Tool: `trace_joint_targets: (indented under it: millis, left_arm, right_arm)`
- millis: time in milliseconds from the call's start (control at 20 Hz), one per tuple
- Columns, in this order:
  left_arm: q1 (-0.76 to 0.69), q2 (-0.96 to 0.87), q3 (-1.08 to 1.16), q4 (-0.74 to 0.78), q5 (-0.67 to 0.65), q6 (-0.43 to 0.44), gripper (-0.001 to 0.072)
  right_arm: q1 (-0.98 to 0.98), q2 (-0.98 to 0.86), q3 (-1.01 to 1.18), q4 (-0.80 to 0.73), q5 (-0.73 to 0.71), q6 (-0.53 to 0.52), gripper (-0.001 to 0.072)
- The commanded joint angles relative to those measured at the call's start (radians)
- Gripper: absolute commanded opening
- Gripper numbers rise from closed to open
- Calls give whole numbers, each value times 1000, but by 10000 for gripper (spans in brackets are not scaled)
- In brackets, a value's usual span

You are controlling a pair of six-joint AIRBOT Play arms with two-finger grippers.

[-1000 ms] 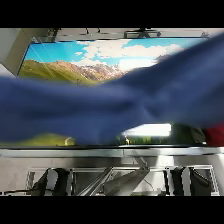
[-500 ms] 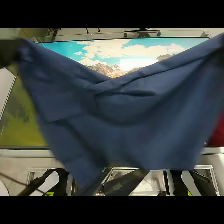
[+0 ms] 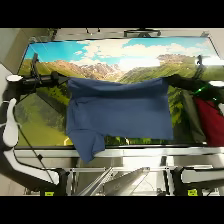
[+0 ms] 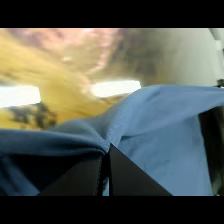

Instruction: Fold the shirts.

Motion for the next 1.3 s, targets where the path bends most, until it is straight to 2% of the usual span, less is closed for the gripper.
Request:
trace_joint_targets:
  millis: [0, 150, 300, 450, 650, 700, 850, 1000, 1100, 1250]
  left_arm:
    - [-1, -191, 123, 1, 43, 0, 22]
    - [-19, -291, 295, 5, 42, -13, 21]
    - [-20, -346, 413, 20, 40, -72, 21]
    - [-15, -356, 462, 119, 36, -125, 21]
    - [-27, -356, 457, 168, -35, -128, 20]
    - [-30, -355, 457, 219, -57, -146, 19]
    - [-39, -355, 458, 390, -105, -220, 18]
    - [-51, -354, 458, 439, -124, -279, 12]
    - [-76, -339, 460, 490, -125, -327, 11]
    - [-127, -292, 460, 619, -126, -366, 12]
  right_arm:
    - [10, -280, 183, 101, 29, 2, 13]
    - [5, -410, 429, 85, 45, 119, 13]
    - [-24, -457, 552, -29, 127, 231, 13]
    - [-60, -461, 552, -128, 224, 246, 13]
    - [-58, -470, 552, -243, 301, 245, 14]
    - [-54, -470, 552, -270, 307, 245, 14]
    - [-54, -470, 552, -294, 314, 245, 14]
    - [-42, -466, 552, -324, 309, 262, 13]
    - [-19, -446, 553, -407, 282, 328, 13]
    - [24, -383, 561, -548, 237, 368, 13]
